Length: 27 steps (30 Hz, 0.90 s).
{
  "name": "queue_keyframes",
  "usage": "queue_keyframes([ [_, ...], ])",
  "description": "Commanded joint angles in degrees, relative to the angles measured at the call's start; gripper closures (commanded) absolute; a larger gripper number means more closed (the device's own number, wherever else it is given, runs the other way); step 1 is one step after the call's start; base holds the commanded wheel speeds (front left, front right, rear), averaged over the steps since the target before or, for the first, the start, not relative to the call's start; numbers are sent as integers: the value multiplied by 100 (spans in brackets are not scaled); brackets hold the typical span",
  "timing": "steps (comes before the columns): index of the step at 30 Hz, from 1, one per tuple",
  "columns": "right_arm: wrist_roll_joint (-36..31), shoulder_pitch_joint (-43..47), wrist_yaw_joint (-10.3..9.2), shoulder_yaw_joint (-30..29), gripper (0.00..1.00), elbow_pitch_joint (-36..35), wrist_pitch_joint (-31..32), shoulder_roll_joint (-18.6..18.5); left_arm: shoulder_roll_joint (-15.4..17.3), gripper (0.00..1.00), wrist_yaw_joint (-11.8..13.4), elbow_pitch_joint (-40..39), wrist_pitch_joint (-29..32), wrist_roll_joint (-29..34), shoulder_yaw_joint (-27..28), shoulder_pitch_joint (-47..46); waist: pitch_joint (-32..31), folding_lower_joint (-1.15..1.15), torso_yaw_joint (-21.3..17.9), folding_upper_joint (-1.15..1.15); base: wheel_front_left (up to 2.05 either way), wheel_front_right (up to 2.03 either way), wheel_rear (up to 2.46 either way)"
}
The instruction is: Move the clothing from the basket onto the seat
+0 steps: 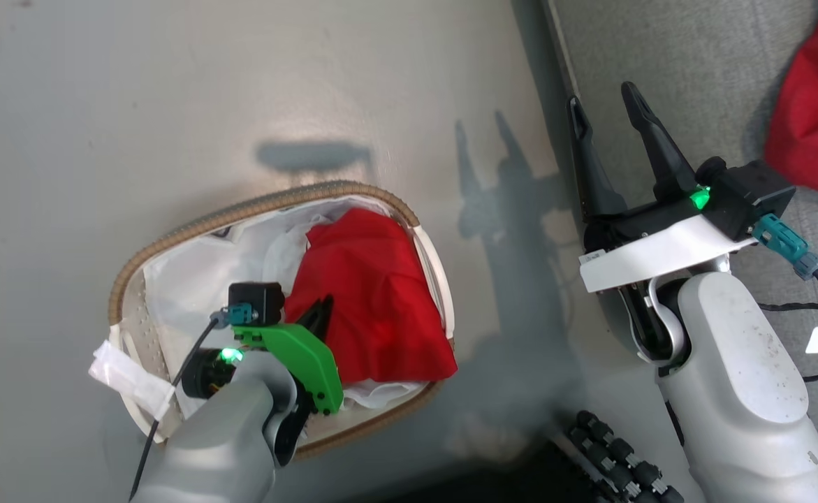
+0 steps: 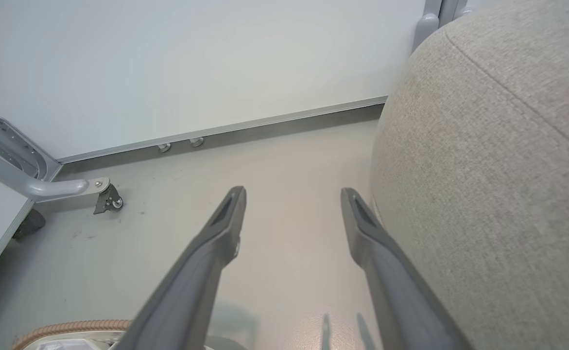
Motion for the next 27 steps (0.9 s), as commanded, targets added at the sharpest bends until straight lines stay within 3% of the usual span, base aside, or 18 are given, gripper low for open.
queue_keyframes([
  [1,58,91,-6,-17,0,48,-28,-15,75,100,-18,-45,-47,-51,-31,138,-376,-1,28,0,0,0,0],
  [12,-40,588,-6,-194,0,371,-29,-19,230,100,-18,-618,-140,-91,2,652,-1552,-1,303,0,0,0,0],
  [22,-197,1265,-6,-489,0,533,-29,-18,188,100,-18,-1697,-138,990,1078,1413,-2507,-1,784,0,0,0,0],
  [27,-226,1550,-6,-557,0,616,-29,-21,109,100,-18,-2509,-138,1637,1964,1906,-2946,-1,961,0,0,0,0],
])
